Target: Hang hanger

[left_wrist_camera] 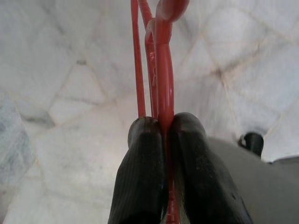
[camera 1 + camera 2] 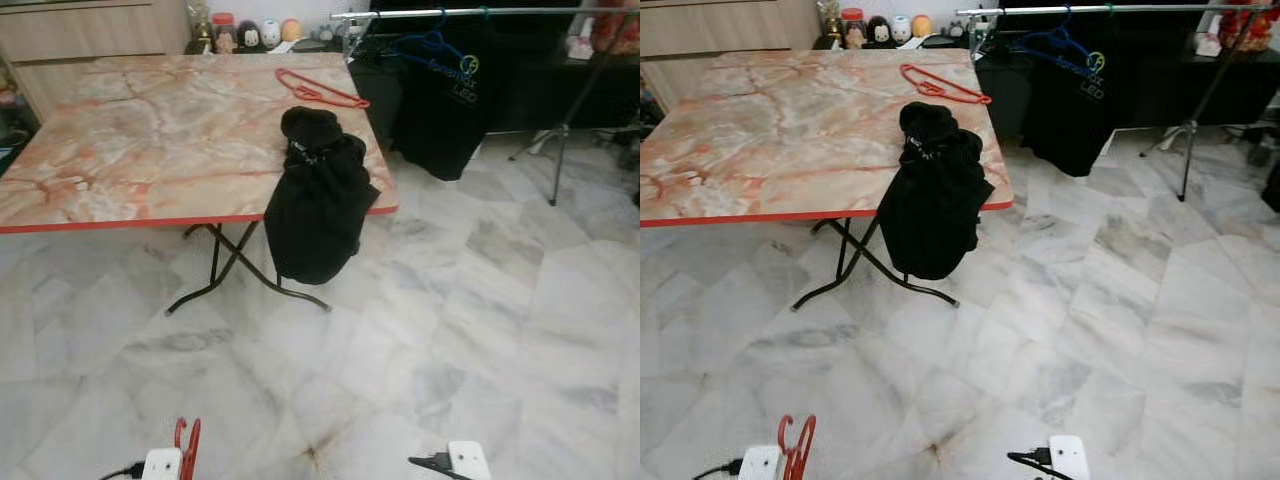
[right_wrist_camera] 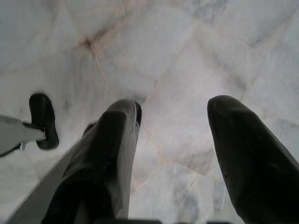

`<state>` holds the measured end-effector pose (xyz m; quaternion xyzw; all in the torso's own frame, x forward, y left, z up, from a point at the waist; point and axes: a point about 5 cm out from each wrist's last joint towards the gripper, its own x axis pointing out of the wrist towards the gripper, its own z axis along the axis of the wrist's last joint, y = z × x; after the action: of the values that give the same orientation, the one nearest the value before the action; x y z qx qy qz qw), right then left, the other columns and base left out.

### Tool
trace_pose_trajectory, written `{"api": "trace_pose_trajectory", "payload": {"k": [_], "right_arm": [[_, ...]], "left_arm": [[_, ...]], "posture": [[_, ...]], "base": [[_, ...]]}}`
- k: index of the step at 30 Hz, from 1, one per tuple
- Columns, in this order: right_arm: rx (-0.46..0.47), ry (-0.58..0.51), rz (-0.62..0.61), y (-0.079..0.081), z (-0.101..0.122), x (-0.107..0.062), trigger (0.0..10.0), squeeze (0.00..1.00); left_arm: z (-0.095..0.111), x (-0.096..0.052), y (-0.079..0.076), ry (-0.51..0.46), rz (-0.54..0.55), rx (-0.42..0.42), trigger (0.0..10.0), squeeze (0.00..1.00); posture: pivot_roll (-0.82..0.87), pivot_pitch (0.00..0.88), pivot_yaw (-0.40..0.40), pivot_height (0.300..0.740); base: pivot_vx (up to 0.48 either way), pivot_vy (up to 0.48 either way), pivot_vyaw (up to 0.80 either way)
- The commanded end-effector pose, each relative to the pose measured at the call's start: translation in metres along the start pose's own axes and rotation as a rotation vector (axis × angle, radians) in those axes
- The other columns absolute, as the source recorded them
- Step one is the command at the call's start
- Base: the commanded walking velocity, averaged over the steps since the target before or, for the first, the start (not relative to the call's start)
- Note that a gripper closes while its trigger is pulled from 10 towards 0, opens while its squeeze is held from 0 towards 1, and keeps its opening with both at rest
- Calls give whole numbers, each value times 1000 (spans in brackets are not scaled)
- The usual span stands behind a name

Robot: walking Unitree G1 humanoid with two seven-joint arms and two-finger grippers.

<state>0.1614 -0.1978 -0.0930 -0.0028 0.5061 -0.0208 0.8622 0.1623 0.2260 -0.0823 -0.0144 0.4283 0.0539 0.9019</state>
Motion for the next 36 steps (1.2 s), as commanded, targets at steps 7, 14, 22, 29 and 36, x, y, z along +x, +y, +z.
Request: {"api": "trace_pose_trajectory", "payload": {"k": [7,14,22,29,36], "right_arm": [[82,-44,-6,3,17,2,10000,0],[62,-21,-3,2,11,2,10000,0],[71,-14,-3,12,2,1,10000,0],[38,-32,-2,14,9,2,10000,0],[32,-9,-9,12,4,2,10000,0]], "left_arm": [[6,3,-7,8,-31,34,10000,0],[0,2,-5,27,-17,31,10000,0],[-6,0,2,65,10,23,10000,0],[-17,-3,1,103,14,30,10000,0],[-13,-1,2,96,11,51,10000,0]], "posture": [[29,12,15,740],[32,0,13,740],[43,0,4,740],[-7,0,53,740],[-8,0,36,740]], "base": [[0,0,0],[0,0,0],[0,-297,0],[0,-301,0],[0,-305,0]]}}
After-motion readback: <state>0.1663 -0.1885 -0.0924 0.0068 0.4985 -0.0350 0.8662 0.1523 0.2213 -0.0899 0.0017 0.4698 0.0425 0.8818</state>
